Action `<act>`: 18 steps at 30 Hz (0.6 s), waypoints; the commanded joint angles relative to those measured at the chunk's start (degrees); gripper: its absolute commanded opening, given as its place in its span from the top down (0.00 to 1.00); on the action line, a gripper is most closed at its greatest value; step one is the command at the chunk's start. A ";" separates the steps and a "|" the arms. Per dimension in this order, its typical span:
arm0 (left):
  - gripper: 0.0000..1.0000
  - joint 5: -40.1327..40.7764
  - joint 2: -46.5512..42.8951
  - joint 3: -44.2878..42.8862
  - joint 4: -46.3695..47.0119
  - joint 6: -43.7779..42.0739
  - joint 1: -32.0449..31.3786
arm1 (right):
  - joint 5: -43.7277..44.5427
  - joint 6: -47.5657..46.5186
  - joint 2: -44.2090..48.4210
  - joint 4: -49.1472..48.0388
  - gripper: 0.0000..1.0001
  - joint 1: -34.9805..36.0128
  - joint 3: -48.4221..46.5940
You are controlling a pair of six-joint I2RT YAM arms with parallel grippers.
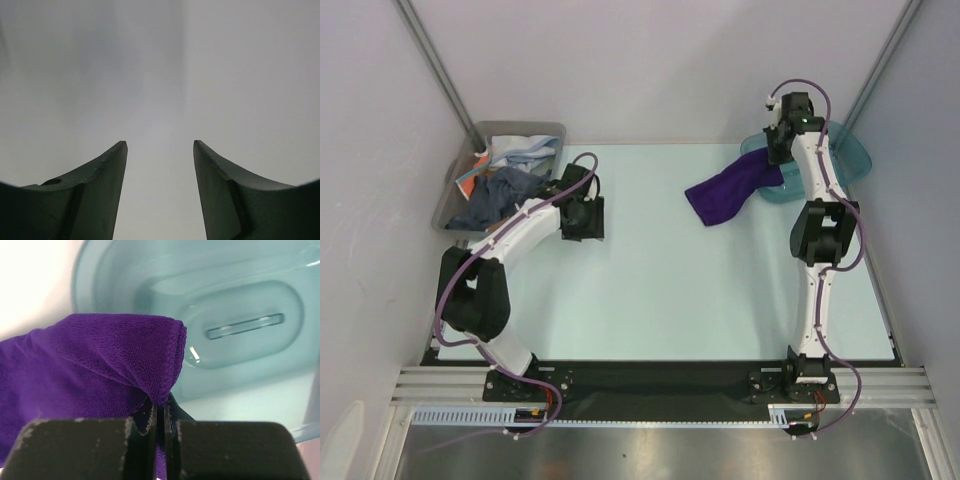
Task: Fold and stack the towels
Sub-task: Neatly place the folded towel into the bin
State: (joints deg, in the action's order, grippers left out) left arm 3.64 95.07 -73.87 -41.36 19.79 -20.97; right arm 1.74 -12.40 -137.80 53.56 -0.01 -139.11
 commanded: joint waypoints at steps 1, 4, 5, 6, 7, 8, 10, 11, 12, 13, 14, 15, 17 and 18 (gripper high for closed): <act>0.39 -1.35 -0.67 -2.42 -0.03 -1.25 0.23 | 2.05 -1.22 1.65 -5.04 1.00 -2.80 -3.54; 0.39 -1.53 -0.76 -2.51 -0.03 -1.42 0.41 | 1.52 -0.78 1.13 -5.48 1.00 -3.24 -4.42; 0.39 -1.53 -0.76 -2.51 -0.12 -1.42 0.49 | 1.86 -0.69 1.30 -5.66 1.00 -3.24 -4.42; 0.39 -1.44 -0.76 -2.42 -0.12 -1.42 0.49 | 1.78 -0.95 1.30 -5.92 1.00 -3.33 -4.42; 0.39 -1.44 -0.85 -2.34 -0.03 -1.42 0.49 | 1.60 -1.22 1.48 -6.71 1.00 -3.42 -4.59; 0.39 -1.44 -0.85 -2.42 -0.03 -1.51 0.49 | 1.69 -1.31 1.48 -7.32 1.00 -3.50 -4.51; 0.39 -1.53 -0.85 -2.34 -0.03 -1.51 0.49 | 1.69 -2.18 1.04 -8.03 1.00 -3.77 -5.64; 0.39 -1.62 -1.02 -2.34 -0.03 -1.60 0.49 | 1.60 -2.53 0.43 -8.21 1.00 -4.12 -6.52; 0.39 -1.62 -0.94 -2.34 -0.03 -1.60 0.49 | 1.60 -2.54 0.16 -8.21 1.00 -4.38 -6.53; 0.39 -1.70 -1.02 -2.42 -0.12 -1.60 0.49 | 1.52 -2.89 -0.19 -8.03 1.00 -4.64 -6.96; 0.39 -1.71 -1.02 -2.42 -0.12 -1.69 0.58 | 1.60 -3.06 -0.37 -7.95 1.00 -5.08 -6.97; 0.39 -1.79 -1.11 -2.42 0.05 -1.60 0.49 | 1.78 -3.33 -0.45 -7.77 1.00 -5.26 -6.97; 0.39 -1.97 -0.85 -2.60 -0.03 -1.69 0.58 | 2.31 -4.73 -0.72 -7.94 1.00 -5.79 -6.70; 0.39 -2.06 -0.76 -2.69 -0.21 -1.69 0.67 | 2.31 -5.34 -0.81 -8.21 1.00 -5.96 -6.70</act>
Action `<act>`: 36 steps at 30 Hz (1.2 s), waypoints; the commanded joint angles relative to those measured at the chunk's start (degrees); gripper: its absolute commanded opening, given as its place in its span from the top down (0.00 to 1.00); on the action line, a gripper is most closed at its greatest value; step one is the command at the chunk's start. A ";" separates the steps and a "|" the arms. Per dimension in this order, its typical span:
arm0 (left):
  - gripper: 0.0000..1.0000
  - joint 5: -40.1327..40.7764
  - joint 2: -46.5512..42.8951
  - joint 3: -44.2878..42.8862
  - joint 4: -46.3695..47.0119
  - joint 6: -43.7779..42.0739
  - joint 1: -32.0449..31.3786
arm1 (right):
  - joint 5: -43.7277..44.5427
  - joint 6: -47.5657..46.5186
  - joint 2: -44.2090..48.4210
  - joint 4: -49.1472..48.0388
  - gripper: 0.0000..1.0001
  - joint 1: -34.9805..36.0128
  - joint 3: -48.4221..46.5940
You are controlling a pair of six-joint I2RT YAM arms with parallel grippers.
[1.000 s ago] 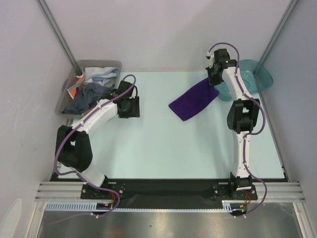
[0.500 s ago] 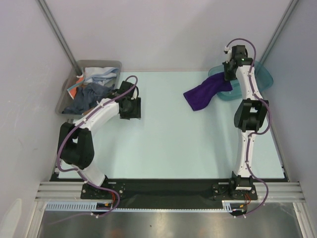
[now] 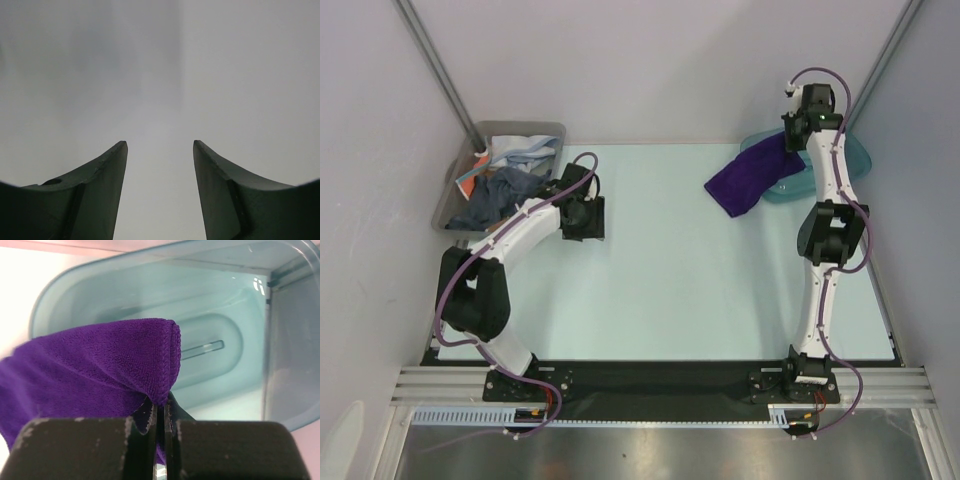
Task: Fold and stack the towels
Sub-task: Neatly place the folded towel into the bin
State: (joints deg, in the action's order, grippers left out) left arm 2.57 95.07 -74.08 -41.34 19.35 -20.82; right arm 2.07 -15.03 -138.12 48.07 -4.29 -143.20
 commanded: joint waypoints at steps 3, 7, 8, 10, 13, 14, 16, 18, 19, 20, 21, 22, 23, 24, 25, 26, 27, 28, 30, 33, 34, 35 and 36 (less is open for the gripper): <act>0.39 -1.69 -0.85 -2.56 -0.05 -1.34 0.43 | 2.94 -4.04 -1.79 -3.51 1.00 -2.47 -3.49; 0.39 -2.13 -0.85 -2.64 0.03 -1.51 0.43 | 3.56 -5.80 -3.37 -6.05 1.00 -3.44 -3.41; 0.39 -2.13 -0.85 -2.64 -0.05 -1.51 0.43 | 3.65 -6.33 -4.16 -6.76 1.00 -3.44 -3.41; 0.38 -2.13 -0.85 -2.38 0.03 -1.60 0.43 | 4.52 -8.08 -5.31 -9.47 1.00 -3.53 -3.41; 0.39 -4.67 -0.94 -2.21 0.30 -1.51 0.43 | 7.15 -9.58 -7.86 -13.51 1.00 -3.79 -3.58; 0.39 -5.11 -1.11 -2.12 0.65 -1.51 0.43 | 7.68 -9.93 -8.30 -14.66 1.00 -3.88 -3.49; 0.39 -5.99 -1.20 -1.94 0.91 -1.60 0.52 | 8.13 -10.55 -9.09 -18.34 1.00 -4.14 -2.88; 0.39 -6.96 -1.11 -2.03 0.91 -1.69 0.43 | 8.57 -10.55 -9.79 -20.82 1.00 -4.58 -2.70; 0.39 -7.22 -1.11 -2.03 0.91 -1.86 0.43 | 8.66 -10.55 -9.97 -23.00 1.00 -4.67 -2.70; 0.39 -8.01 -1.29 -1.94 1.09 -1.86 0.43 | 8.57 -10.72 -10.06 -23.90 1.00 -4.84 -2.53; 0.39 -8.37 -1.46 -1.77 1.35 -1.86 0.43 | 8.92 -10.90 -10.23 -24.77 1.00 -5.02 -2.18; 0.39 -8.46 -1.72 -1.50 1.70 -1.78 0.43 | 9.09 -10.90 -10.50 -26.61 1.00 -5.11 -2.00; 0.39 -8.54 -1.81 -1.50 1.70 -1.78 0.43 | 9.10 -10.90 -10.76 -27.06 1.00 -5.28 -2.00; 0.39 -8.98 -1.81 -1.50 1.70 -1.78 0.43 | 9.10 -10.99 -10.85 -27.59 1.00 -5.63 -2.00; 0.39 -9.25 -1.81 -1.76 1.53 -1.78 0.43 | 9.18 -10.99 -11.28 -28.29 1.00 -5.81 -2.09; 0.39 -9.60 -1.90 -1.77 1.70 -1.69 0.43 | 9.53 -11.42 -11.46 -28.47 1.00 -6.42 -2.00; 0.39 -9.86 -2.08 -1.77 1.79 -1.60 0.43 | 9.71 -11.69 -11.73 -28.65 1.00 -6.51 -2.09; 0.39 -10.04 -2.08 -1.68 1.97 -1.60 0.43 | 9.62 -11.95 -11.73 -28.82 1.00 -6.78 -2.00; 0.38 -10.65 -2.43 -1.68 2.14 -1.51 0.52 | 9.36 -12.57 -12.17 -29.00 1.00 -7.57 -1.82; 0.38 -10.83 -2.87 -1.68 2.32 -1.51 0.43 | 8.84 -12.92 -12.34 -29.70 1.00 -8.18 -1.39; 0.38 -10.92 -2.87 -1.50 2.41 -1.51 0.43 | 8.48 -13.01 -12.34 -30.49 1.00 -8.45 -1.38; 0.38 -11.00 -2.87 -1.41 2.58 -1.51 0.43 | 8.05 -13.01 -12.43 -30.93 1.00 -8.45 -1.47; 0.38 -11.09 -2.70 -1.41 2.58 -1.51 0.43 | 7.43 -13.18 -12.87 -31.98 1.00 -8.54 -1.39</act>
State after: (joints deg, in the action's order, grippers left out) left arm -6.90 94.94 -74.39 -40.62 18.87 -20.80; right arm 9.82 -26.94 -149.88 21.26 -12.32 -143.92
